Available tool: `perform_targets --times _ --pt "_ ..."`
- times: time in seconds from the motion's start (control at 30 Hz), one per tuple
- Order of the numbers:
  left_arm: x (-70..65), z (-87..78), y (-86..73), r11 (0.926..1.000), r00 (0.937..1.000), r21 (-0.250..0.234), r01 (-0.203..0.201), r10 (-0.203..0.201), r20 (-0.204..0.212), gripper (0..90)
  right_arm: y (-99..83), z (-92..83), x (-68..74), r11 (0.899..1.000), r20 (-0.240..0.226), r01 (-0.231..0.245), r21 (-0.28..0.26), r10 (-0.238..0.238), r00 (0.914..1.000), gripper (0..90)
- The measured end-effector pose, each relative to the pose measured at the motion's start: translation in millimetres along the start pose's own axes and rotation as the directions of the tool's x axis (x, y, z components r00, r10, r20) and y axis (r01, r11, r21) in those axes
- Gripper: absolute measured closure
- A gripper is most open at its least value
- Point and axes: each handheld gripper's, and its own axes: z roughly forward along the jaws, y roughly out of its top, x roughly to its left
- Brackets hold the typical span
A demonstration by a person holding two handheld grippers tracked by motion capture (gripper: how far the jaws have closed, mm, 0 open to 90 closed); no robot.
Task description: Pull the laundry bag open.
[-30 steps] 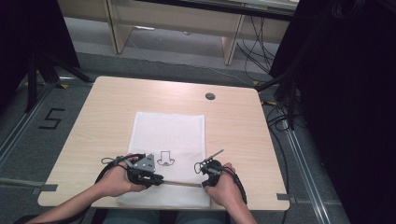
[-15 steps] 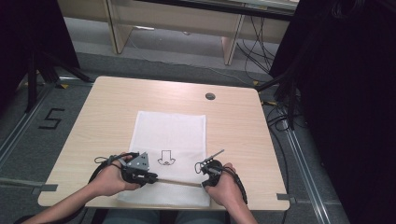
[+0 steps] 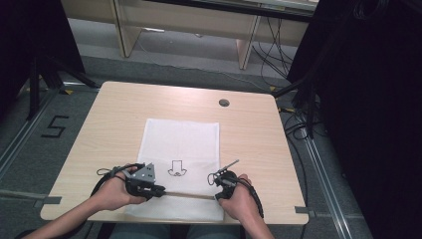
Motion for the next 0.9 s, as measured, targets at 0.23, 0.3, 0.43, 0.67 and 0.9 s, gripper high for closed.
perform_targets --times 0.23,0.3,0.43,0.67,0.9 --pt "0.2 -4.7 -5.8 0.9993 0.9995 -0.022 0.031 -0.03 0.008 81.8 0.2 -0.2 1.2 1.0 -0.004 -0.011 0.006 0.011 0.9999 90.0" --pt "-0.8 -4.9 -6.0 0.9995 0.9996 -0.019 0.026 -0.026 0.007 81.8 -0.1 0.9 0.9 1.0 0.01 -0.002 -0.002 0.002 1.0 90.0" --pt "-1.1 -7.3 -6.5 0.9998 0.9999 -0.014 0.015 -0.015 0.0 81.8 -0.2 0.0 0.9 1.0 -0.001 -0.012 0.001 0.012 0.9999 90.0" --pt "1.8 -16.2 -13.4 0.9995 0.9994 -0.015 0.03 -0.03 -0.015 81.8 -0.1 1.1 0.9 1.0 0.01 -0.004 -0.002 0.004 0.9999 90.0" --pt "2.4 -22.9 -18.9 0.9978 0.9983 -0.034 0.057 -0.058 -0.011 81.8 -0.2 1.7 -0.5 1.0 0.016 0.024 -0.018 -0.024 0.9996 90.0"
